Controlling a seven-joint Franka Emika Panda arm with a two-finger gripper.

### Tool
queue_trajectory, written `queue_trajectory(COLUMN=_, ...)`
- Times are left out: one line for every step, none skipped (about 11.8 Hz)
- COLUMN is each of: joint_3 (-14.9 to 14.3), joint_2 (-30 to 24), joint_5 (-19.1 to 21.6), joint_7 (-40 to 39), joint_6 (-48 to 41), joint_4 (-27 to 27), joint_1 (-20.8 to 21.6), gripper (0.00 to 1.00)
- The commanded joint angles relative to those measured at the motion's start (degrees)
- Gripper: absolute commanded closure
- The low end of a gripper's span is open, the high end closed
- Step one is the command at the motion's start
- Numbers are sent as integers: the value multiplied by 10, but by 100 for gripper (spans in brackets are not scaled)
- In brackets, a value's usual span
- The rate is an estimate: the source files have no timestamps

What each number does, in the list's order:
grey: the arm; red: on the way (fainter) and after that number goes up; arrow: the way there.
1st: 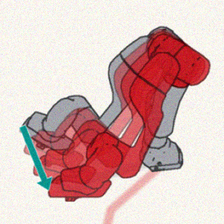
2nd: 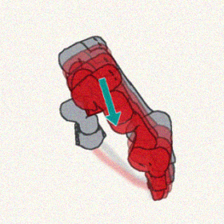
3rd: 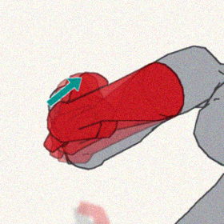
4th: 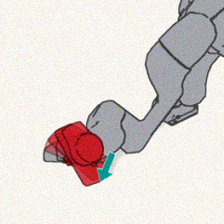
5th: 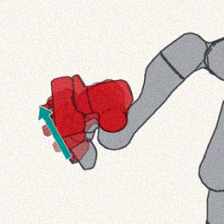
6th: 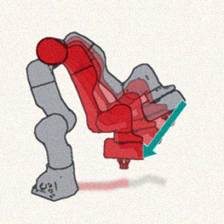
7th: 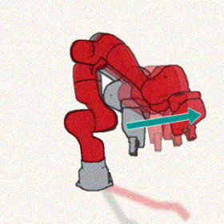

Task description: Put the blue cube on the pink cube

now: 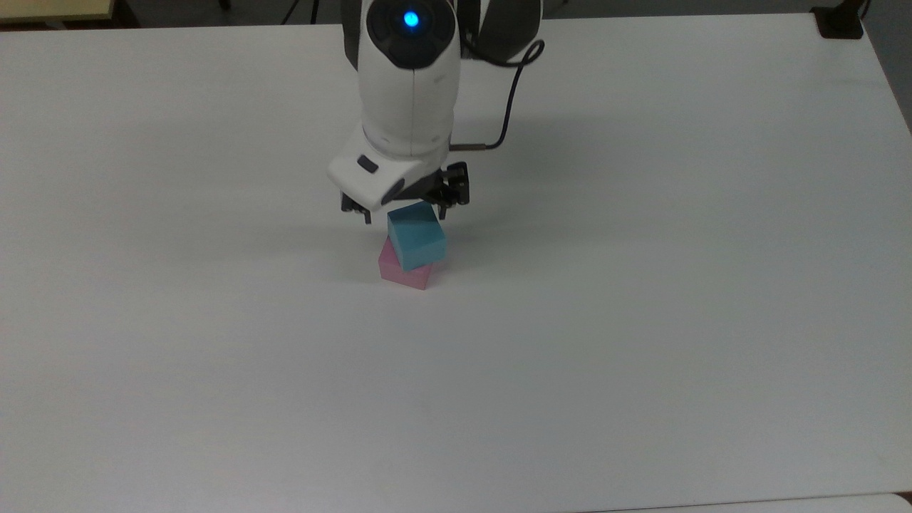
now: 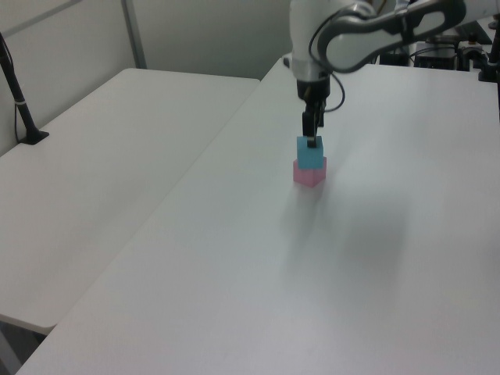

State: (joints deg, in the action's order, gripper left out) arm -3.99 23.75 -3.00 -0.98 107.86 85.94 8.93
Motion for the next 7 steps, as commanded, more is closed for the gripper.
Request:
queue_trajectory(joint_3=-8, joint_2=-99, joint_5=3, joint_7=6, joint_6=-86, joint_4=16, joint_1=-11, gripper=0)
queue_trajectory(joint_3=-8, joint_2=-120, joint_5=3, joint_7=6, joint_6=-112, joint_4=17, joint_1=-18, gripper=0)
queue_trajectory(joint_3=-8, joint_2=-142, joint_5=3, joint_7=5, joint_6=-132, joint_4=19, joint_1=-29, gripper=0)
queue_trajectory(joint_3=-8, joint_2=-161, joint_5=4, joint_7=5, joint_6=-141, joint_4=22, joint_1=-47, gripper=0)
queue_trajectory(joint_3=-2, joint_2=-185, joint_5=5, joint_7=5, joint_6=-141, joint_4=34, joint_1=-65, gripper=0)
queue_trajectory(joint_3=-1, joint_2=-207, joint_5=5, joint_7=5, joint_6=-141, joint_4=46, joint_1=-76, gripper=0)
queue_trajectory(joint_3=-1, joint_2=-214, joint_5=5, joint_7=5, joint_6=-143, joint_4=46, joint_1=-81, gripper=0)
